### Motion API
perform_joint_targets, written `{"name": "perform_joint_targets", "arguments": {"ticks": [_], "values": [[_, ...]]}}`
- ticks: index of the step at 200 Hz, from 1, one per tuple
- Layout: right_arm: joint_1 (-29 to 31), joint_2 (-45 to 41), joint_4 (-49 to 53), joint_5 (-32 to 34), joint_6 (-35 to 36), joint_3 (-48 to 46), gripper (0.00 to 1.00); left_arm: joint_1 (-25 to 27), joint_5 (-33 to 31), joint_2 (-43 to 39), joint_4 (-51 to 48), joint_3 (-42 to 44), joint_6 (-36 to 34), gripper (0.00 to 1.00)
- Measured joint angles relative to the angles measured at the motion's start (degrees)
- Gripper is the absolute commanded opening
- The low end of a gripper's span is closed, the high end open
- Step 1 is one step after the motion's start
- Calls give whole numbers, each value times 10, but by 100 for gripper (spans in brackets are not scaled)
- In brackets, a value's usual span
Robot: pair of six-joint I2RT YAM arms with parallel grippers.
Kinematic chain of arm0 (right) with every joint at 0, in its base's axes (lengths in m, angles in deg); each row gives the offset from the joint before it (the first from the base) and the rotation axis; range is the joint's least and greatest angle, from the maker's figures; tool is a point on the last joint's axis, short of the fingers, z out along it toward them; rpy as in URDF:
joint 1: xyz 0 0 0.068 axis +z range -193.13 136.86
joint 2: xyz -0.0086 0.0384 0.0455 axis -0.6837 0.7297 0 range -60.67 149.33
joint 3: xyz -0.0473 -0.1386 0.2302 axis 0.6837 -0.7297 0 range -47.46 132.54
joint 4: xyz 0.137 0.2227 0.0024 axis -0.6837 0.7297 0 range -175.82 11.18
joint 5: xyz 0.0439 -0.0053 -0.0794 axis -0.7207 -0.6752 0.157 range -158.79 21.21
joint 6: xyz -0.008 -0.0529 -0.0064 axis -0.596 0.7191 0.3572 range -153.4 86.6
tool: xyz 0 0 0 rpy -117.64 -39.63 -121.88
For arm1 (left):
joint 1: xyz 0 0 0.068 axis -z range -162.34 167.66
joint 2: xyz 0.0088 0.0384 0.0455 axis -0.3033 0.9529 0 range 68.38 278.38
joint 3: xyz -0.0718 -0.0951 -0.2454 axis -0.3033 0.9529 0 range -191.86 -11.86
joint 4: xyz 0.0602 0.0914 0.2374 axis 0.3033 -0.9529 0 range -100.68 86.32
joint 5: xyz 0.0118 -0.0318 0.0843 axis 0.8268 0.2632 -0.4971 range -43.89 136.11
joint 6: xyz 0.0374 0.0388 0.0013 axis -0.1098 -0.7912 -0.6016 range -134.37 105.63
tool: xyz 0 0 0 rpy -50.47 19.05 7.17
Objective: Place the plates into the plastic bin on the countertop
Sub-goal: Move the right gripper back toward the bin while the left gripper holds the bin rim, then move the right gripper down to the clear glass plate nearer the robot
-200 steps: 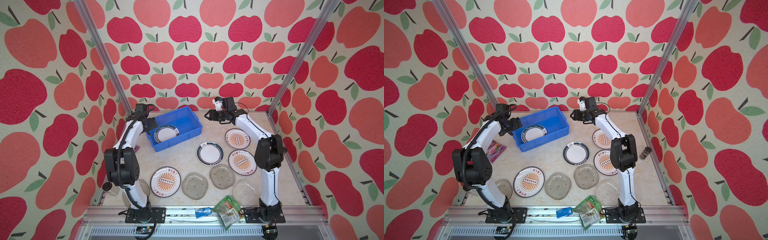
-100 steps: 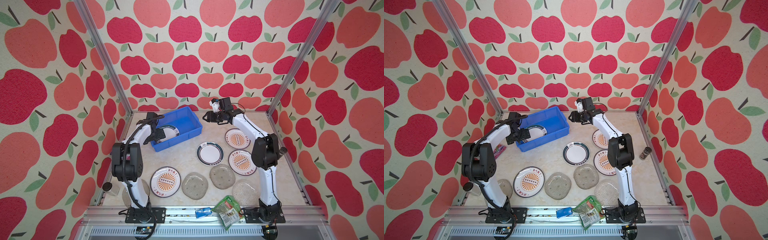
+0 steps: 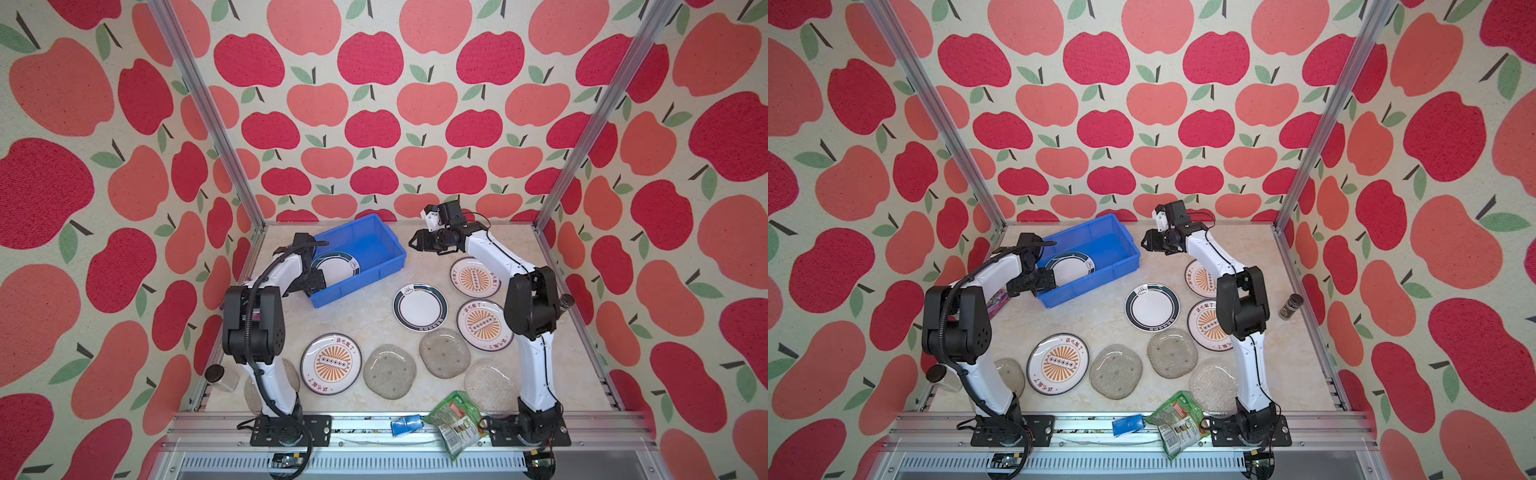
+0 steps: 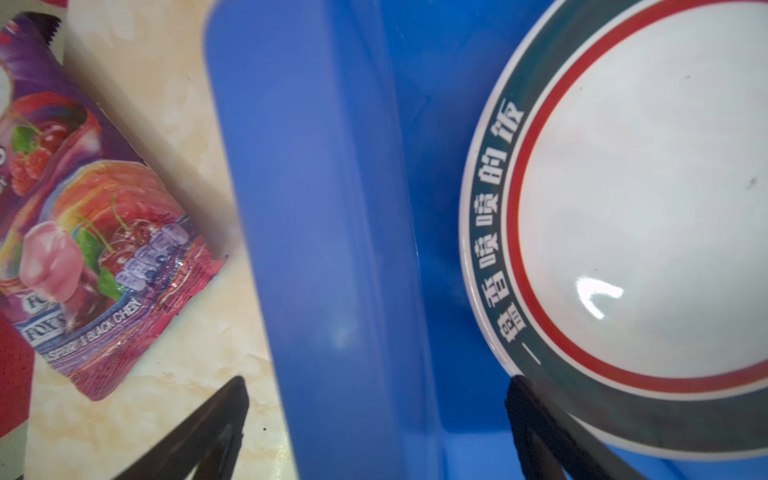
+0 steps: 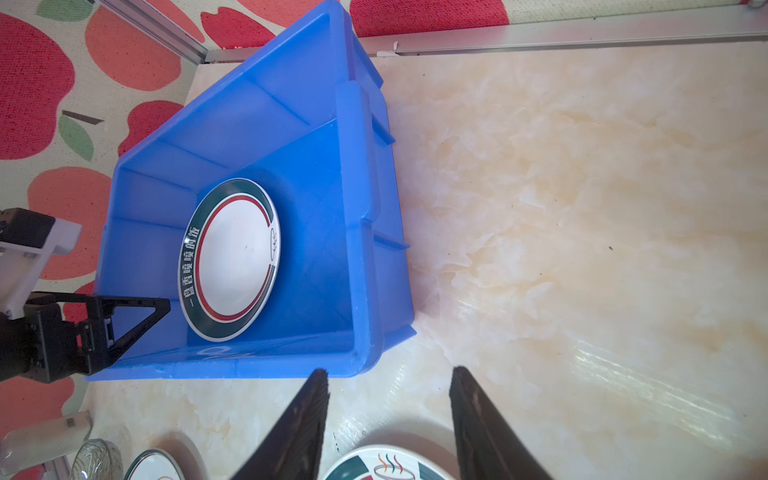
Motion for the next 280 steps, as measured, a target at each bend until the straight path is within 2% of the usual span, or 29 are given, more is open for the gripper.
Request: {"name": "perform_joint_targets", "arguments": {"ticks": [36,84,108,142,175,222,246,280], "values": [[4,30,32,13,23,73,60,-1,9,-4,9,1,-20,100],[32,95,59,15,40,156,59,-10,38,-15,31,11,-30,100],[44,134,74,14,43,183,58,-21,56,-22,46,24,-30,100],[49,178,94,12,46,212,49,-28,76,-29,57,33,-30,99],[49,174,93,9,46,200,43,-28,86,-30,67,33,-30,99],[56,106,72,3,41,75,43,-36,88,-30,67,33,-29,100],[60,74,56,1,35,25,46,-42,88,-29,67,31,-25,99],[61,72,56,2,32,32,56,-46,86,-24,67,9,-15,99]]}}
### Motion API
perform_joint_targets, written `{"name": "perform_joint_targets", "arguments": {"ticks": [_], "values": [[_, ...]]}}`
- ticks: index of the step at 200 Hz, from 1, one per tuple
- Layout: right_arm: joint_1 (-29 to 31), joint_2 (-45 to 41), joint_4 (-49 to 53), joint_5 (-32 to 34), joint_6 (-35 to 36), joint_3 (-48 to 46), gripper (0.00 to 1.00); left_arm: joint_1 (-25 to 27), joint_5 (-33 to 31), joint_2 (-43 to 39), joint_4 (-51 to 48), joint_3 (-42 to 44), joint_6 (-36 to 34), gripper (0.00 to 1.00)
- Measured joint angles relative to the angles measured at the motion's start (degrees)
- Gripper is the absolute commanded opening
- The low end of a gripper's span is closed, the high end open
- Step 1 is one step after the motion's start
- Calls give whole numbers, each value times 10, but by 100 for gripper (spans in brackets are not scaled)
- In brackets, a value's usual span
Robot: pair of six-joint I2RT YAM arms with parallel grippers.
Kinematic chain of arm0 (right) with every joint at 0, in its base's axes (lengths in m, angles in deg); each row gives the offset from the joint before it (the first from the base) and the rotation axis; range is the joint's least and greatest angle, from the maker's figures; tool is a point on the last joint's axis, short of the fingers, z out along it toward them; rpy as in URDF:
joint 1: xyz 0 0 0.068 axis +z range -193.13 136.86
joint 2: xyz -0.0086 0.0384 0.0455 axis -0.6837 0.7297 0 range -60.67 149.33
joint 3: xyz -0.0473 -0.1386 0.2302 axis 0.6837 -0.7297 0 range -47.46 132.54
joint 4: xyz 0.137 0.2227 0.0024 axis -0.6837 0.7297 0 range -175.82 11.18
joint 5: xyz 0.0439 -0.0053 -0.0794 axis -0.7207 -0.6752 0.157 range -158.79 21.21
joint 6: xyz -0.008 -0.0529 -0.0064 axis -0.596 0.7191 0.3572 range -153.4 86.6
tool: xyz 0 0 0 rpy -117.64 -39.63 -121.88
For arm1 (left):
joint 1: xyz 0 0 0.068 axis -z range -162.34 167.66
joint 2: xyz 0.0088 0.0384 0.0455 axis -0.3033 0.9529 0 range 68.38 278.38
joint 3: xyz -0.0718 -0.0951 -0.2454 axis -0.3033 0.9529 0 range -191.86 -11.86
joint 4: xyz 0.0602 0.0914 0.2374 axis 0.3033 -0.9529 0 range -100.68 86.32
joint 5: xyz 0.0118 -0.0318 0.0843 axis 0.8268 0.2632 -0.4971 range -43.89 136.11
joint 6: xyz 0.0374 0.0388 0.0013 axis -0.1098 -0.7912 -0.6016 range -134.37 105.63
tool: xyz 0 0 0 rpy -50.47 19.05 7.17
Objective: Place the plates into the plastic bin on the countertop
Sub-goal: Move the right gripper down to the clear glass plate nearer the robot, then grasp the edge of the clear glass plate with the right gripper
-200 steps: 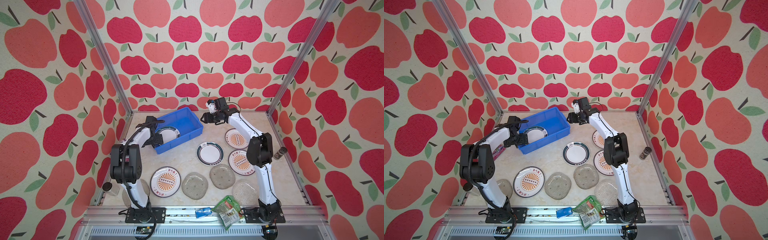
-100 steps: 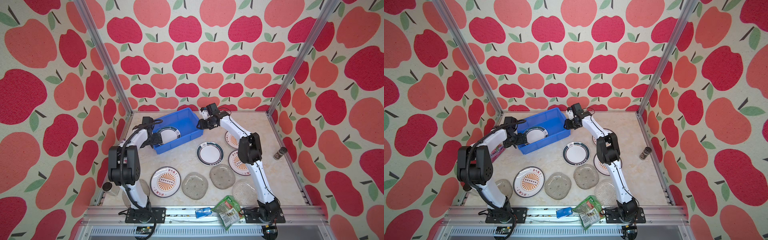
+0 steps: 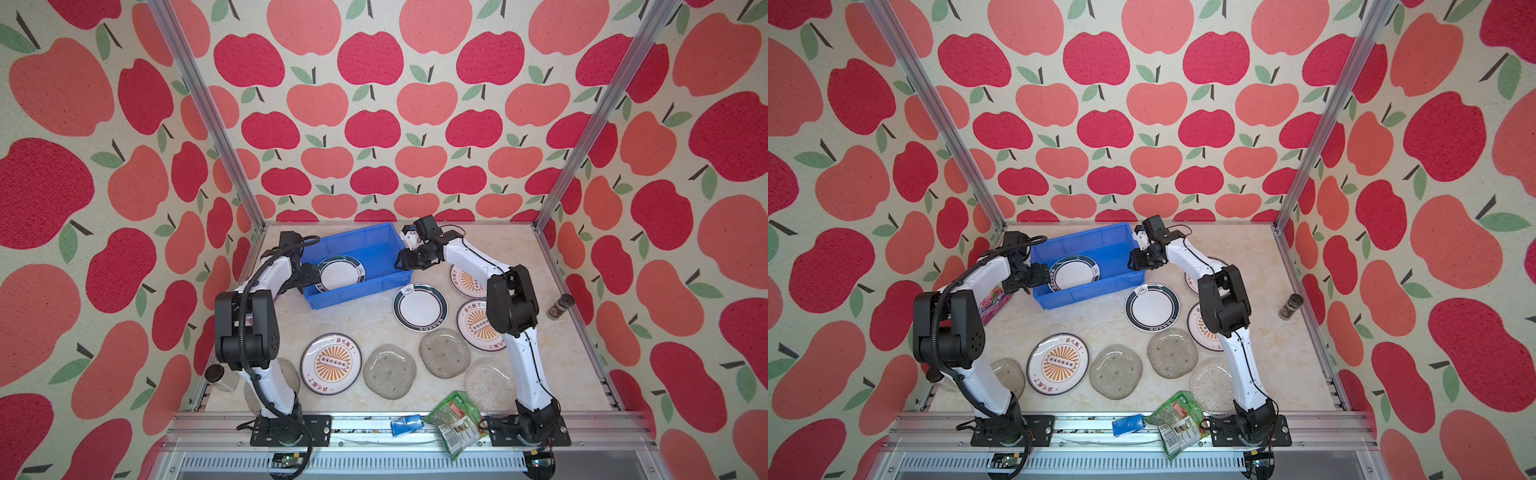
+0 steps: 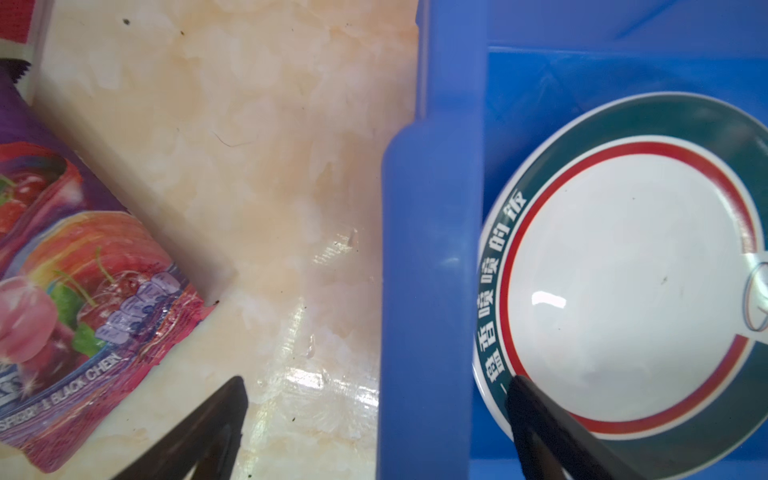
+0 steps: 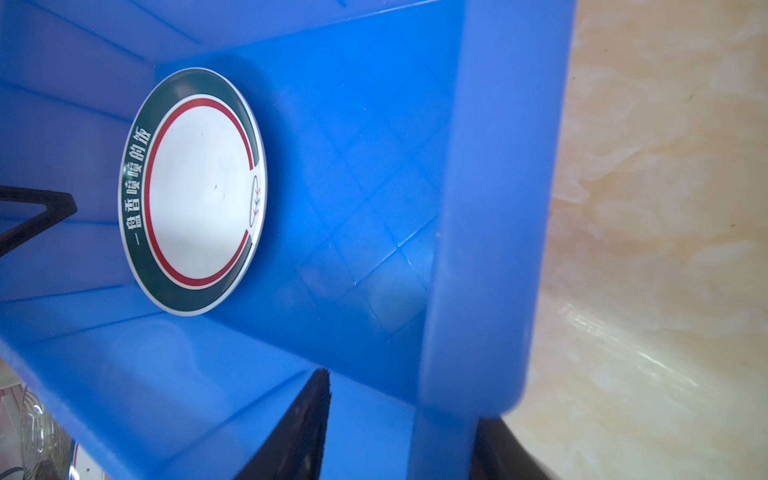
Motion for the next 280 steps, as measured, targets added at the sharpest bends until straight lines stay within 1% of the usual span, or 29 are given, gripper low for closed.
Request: {"name": "perform_joint_targets", "arguments": {"ticks": [22,41,57,83,96,110,124,141,161,183,201,229,280], "values": [[-3,-5,2,6,2,21,58,0,-9,-2,0,-21,6,99],[-11,-29,0,19,4,19,59,0,-22,-21,-1,-24,15,99],[-21,-76,-11,34,9,-13,59,2,-35,-52,-3,-24,20,99],[-42,-174,-17,47,29,-80,55,17,-43,-130,0,-16,22,99],[-48,-218,-16,44,45,-113,54,25,-20,-171,2,-6,26,99],[-44,-261,-9,33,63,-153,53,32,23,-208,7,4,31,99],[-27,-294,8,15,83,-191,53,37,68,-230,14,11,35,99],[10,-321,38,-8,110,-236,51,50,110,-237,15,13,42,99],[55,-327,85,-34,134,-263,50,77,142,-230,13,13,44,99],[88,-326,124,-59,157,-284,49,96,163,-220,19,21,44,99],[108,-316,150,-77,169,-295,49,97,172,-215,29,40,46,99],[134,-290,165,-86,180,-313,49,97,179,-212,47,68,48,99],[158,-216,166,-98,188,-331,48,96,182,-212,61,73,47,99]]}}
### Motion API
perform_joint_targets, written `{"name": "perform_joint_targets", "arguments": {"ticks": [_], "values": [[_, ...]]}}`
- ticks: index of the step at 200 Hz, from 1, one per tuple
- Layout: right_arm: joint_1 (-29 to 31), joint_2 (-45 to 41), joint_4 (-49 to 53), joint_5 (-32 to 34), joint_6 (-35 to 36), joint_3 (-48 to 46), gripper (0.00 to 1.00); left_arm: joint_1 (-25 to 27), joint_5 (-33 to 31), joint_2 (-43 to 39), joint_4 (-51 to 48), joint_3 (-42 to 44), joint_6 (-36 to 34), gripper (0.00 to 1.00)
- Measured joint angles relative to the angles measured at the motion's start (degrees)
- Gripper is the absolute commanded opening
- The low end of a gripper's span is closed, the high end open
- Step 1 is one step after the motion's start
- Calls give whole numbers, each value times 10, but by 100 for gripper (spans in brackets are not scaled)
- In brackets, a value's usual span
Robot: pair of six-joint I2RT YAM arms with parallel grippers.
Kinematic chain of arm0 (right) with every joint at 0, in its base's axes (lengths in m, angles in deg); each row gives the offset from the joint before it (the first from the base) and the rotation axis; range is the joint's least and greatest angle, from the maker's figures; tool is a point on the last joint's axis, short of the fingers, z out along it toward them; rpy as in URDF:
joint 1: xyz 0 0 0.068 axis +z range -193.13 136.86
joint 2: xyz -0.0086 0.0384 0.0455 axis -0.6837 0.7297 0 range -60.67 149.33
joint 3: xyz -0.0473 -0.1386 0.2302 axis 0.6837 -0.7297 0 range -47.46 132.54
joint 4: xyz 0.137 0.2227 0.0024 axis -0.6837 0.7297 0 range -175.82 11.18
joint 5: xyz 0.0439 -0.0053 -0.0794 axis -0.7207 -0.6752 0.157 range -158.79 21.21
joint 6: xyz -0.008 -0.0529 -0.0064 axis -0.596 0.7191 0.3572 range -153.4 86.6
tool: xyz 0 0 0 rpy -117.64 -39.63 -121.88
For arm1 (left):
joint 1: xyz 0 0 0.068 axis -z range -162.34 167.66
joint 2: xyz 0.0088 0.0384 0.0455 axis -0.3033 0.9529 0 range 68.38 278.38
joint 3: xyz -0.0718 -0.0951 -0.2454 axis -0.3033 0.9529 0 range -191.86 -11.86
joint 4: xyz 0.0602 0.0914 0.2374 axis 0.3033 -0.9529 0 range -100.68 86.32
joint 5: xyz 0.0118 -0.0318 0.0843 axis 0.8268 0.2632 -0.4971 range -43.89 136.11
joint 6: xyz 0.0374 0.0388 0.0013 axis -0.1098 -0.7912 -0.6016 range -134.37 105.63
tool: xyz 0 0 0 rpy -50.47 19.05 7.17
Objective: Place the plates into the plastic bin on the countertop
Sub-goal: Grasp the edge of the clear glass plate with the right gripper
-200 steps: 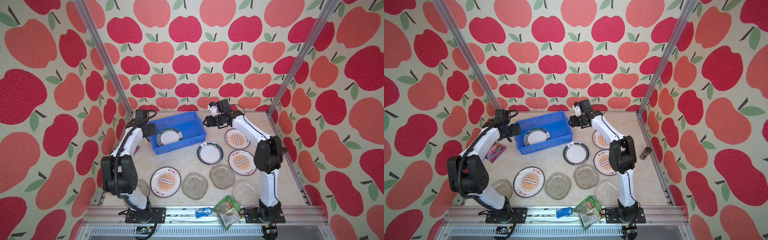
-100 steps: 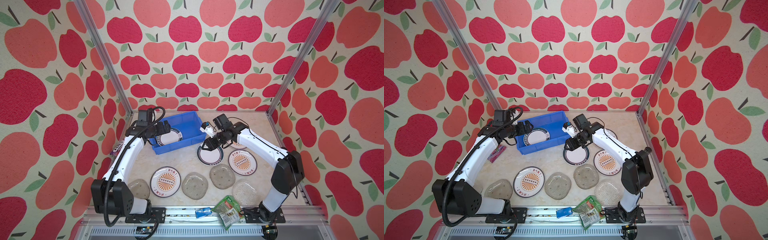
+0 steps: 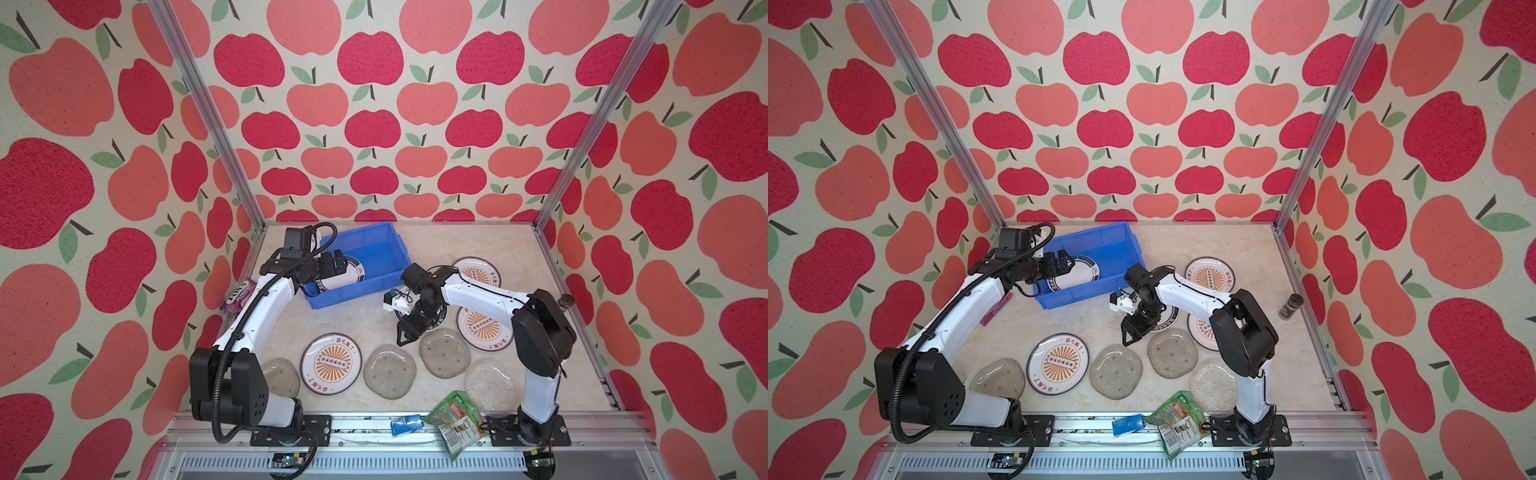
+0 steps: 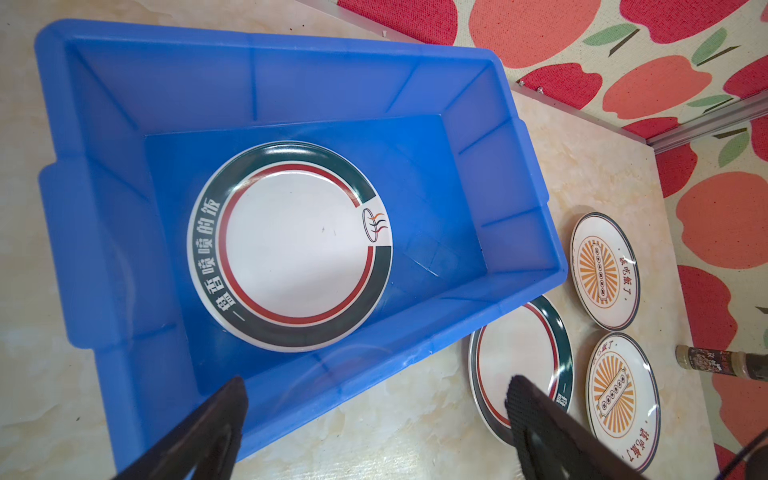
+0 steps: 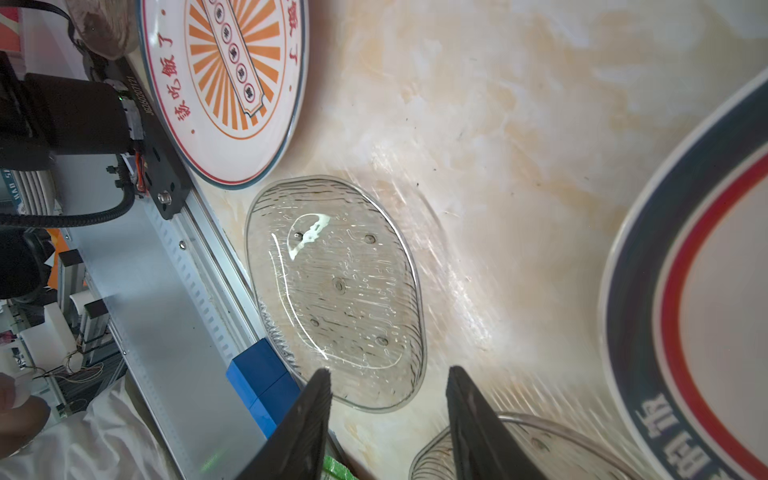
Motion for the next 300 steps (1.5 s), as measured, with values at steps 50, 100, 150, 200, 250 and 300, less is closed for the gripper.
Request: {"name": "perform_joint_targets", "arguments": {"ticks": [50,100,150,200,250,300], "values": [[0,41,-4,-2,5,0,42,-7,-2,0,8,13,-1,99],[6,65,-4,-15,10,0,39,-13,-2,0,8,16,-1,99],[17,77,-4,-17,10,2,36,-24,-6,-3,9,28,-1,99],[19,78,-9,-10,10,3,32,-38,-8,-13,9,32,-2,99],[19,78,-15,6,5,4,23,-46,-8,-16,17,45,-2,99],[19,81,-18,16,2,6,12,-56,-7,-16,19,49,-1,99]]}}
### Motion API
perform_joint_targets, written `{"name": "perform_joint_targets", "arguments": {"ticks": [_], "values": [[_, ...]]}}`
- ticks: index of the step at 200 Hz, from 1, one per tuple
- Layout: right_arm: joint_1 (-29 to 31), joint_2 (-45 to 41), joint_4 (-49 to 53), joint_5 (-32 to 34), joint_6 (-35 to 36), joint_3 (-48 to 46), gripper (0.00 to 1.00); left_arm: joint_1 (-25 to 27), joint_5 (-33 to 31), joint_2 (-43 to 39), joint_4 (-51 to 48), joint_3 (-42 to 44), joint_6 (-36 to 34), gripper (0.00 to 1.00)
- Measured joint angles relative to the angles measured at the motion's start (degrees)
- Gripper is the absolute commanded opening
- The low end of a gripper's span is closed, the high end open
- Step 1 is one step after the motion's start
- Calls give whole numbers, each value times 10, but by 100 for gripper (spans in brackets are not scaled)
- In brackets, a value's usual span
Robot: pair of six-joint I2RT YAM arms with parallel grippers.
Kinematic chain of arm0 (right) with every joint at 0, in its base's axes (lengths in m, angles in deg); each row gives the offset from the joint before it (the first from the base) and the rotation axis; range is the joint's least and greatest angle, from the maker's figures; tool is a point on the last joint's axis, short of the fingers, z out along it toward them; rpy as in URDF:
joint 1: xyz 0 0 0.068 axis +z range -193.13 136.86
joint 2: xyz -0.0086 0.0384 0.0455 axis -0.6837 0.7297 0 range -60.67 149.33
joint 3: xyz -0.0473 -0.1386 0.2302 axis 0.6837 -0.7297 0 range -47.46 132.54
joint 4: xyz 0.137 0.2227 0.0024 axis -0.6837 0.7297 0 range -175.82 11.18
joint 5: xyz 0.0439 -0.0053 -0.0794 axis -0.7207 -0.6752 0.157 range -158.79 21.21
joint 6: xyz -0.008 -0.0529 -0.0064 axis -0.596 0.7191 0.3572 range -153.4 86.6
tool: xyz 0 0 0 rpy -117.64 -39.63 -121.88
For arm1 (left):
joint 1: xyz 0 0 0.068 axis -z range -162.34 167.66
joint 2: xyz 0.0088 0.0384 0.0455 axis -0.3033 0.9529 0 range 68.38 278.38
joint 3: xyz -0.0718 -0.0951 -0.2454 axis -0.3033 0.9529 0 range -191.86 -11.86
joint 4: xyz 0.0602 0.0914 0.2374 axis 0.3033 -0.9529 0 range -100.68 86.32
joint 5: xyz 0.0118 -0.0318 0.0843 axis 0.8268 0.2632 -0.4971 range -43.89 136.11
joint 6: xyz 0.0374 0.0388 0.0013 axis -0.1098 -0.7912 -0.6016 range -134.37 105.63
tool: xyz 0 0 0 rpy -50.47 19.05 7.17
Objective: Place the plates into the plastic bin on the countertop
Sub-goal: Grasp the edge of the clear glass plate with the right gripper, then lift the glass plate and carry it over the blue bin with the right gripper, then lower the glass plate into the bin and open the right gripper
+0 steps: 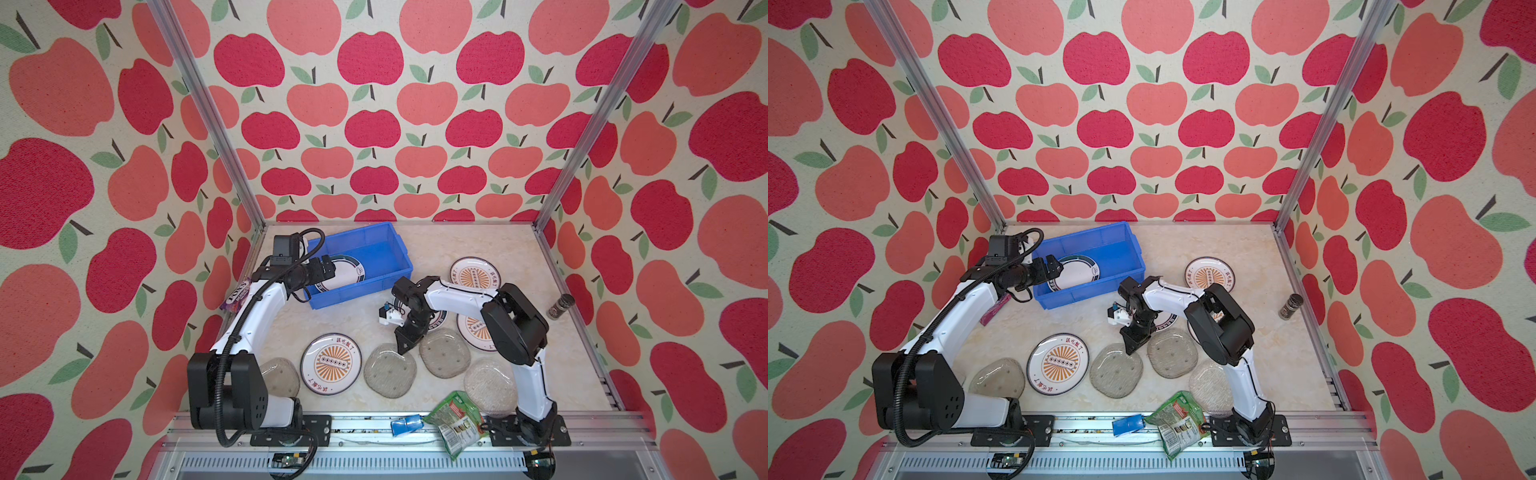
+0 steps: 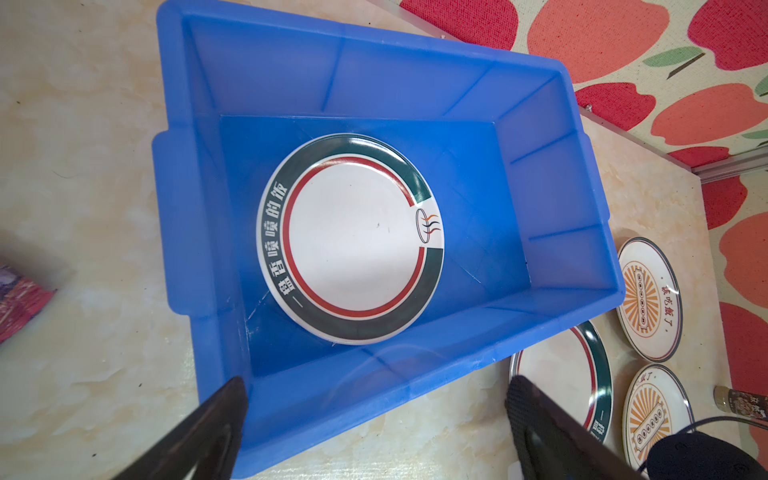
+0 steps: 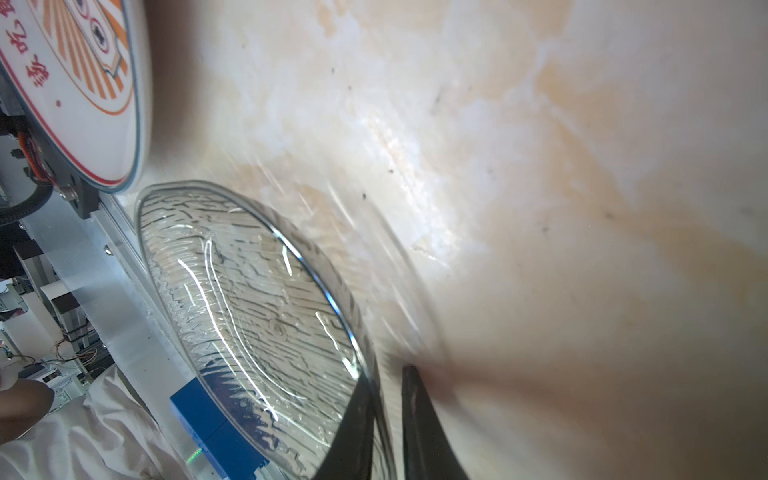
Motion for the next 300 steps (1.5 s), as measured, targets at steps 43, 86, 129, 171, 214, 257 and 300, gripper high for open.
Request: {"name": "perform_joint_targets", "arguments": {"ticks": [43,86,129,171,214,257,300], "values": [[0,3,5,2,3,10,0,-12,8,0,5,0,2,99],[-4,-17,6,2,0,12,0,-17,27,0,17,0,5,99],[-44,-66,44,2,-22,119,0,-20,45,2,40,-4,21,99],[-71,-60,70,49,-58,341,0,-21,57,12,57,-26,30,99],[-108,68,76,121,-113,594,0,-26,57,13,66,-28,30,99],[-152,229,81,149,-167,746,0,-29,61,22,70,-30,30,99],[-163,257,44,170,-195,723,0,-31,61,27,70,-30,30,99]]}}
